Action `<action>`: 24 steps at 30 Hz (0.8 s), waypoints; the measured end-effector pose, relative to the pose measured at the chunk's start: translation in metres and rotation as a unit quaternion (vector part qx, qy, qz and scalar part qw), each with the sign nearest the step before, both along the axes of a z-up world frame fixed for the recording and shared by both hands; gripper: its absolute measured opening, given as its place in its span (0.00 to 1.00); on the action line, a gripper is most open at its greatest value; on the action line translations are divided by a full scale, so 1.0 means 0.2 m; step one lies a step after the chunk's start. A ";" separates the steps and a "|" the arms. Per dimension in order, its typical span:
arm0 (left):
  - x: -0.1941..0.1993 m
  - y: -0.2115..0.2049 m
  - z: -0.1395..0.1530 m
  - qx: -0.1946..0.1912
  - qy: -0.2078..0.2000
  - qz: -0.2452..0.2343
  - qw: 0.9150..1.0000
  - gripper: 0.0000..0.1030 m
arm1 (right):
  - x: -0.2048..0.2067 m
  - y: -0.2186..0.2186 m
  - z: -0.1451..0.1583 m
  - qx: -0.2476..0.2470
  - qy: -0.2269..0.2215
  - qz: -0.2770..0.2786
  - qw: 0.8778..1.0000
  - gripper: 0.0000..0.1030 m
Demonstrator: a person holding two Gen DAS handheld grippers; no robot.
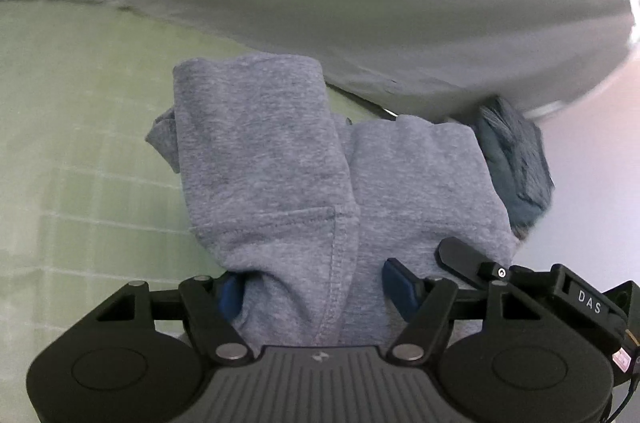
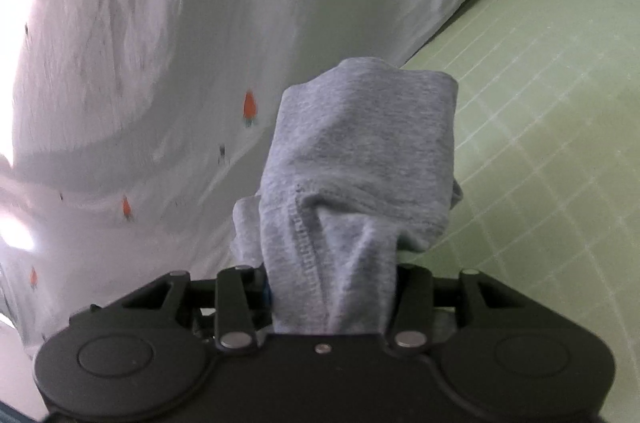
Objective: Fold clothes
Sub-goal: 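Lift the folded hoodie with both tools and carry it toward the clothes stack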
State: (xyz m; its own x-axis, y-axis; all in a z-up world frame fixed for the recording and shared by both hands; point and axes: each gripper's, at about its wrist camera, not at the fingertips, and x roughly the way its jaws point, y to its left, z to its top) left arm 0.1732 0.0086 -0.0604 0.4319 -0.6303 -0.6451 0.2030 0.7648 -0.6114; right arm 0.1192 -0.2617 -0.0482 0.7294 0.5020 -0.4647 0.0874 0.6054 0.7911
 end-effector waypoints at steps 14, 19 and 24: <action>-0.26 -1.18 0.18 -0.043 -0.060 0.035 0.997 0.69 | -0.19 -1.19 0.13 0.062 -0.075 0.002 0.995 0.42; -0.20 -1.74 0.32 -0.075 -0.096 0.036 0.992 0.69 | -0.14 -1.75 0.32 0.051 -0.110 0.004 0.993 0.42; 0.03 -2.17 0.54 -0.110 -0.155 0.006 0.982 0.69 | 0.00 -2.23 0.61 0.010 -0.183 0.015 0.983 0.42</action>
State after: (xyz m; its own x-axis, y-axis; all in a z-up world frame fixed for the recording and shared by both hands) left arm 0.1793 -0.4246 0.0467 0.5941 -0.7333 -0.3306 0.3975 0.6250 -0.6718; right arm 0.1189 -0.7084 0.0733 0.8310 0.5313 -0.1650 -0.2216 0.5882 0.7778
